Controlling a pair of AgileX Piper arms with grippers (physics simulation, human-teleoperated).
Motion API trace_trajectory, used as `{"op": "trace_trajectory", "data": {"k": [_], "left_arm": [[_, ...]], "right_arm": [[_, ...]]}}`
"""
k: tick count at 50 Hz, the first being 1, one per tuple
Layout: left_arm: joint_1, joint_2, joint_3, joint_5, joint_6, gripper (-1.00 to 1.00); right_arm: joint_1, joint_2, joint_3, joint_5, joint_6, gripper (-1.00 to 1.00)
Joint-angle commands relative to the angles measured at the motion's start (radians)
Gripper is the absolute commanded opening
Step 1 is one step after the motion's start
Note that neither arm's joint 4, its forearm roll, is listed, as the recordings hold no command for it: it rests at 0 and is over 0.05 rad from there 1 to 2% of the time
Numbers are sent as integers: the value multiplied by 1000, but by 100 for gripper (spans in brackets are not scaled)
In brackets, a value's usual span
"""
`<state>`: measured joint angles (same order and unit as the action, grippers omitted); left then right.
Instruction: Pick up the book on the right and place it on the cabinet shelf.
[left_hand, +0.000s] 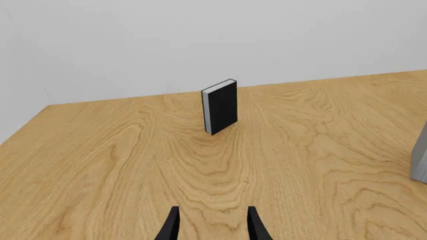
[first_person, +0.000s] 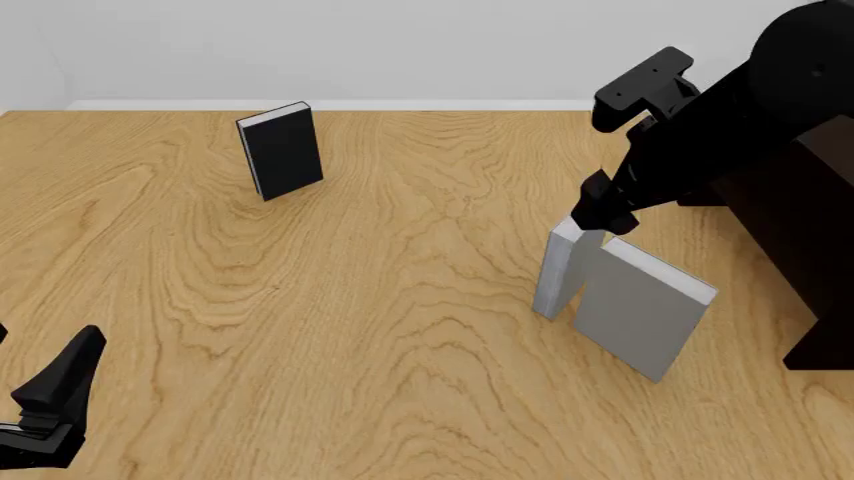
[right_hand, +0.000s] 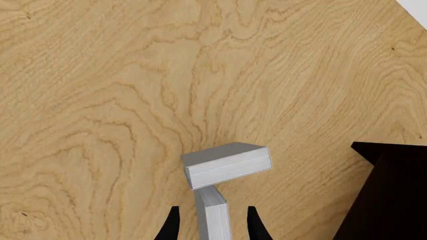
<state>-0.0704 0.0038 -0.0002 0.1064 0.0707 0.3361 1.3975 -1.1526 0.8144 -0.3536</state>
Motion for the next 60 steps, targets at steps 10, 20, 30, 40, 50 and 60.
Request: {"op": "trace_trajectory", "data": {"k": [10, 20, 30, 40, 50, 60], "left_arm": [[0, 0, 0, 7, 5, 100], [1, 0, 0, 11, 8, 100], [2, 0, 0, 15, 9, 100], [3, 0, 0, 17, 7, 100], [1, 0, 0, 18, 5, 100], [-1, 0, 0, 17, 7, 100]], "right_arm": [[-41, 33, 56, -60, -42, 100], [-36, 55, 95, -103, -33, 100], [-43, 60, 122, -119, -34, 100], [-64, 59, 174, -152, -43, 100], [-74, 61, 192, -161, -52, 100], [-75, 57, 197, -164, -57, 100]]}}
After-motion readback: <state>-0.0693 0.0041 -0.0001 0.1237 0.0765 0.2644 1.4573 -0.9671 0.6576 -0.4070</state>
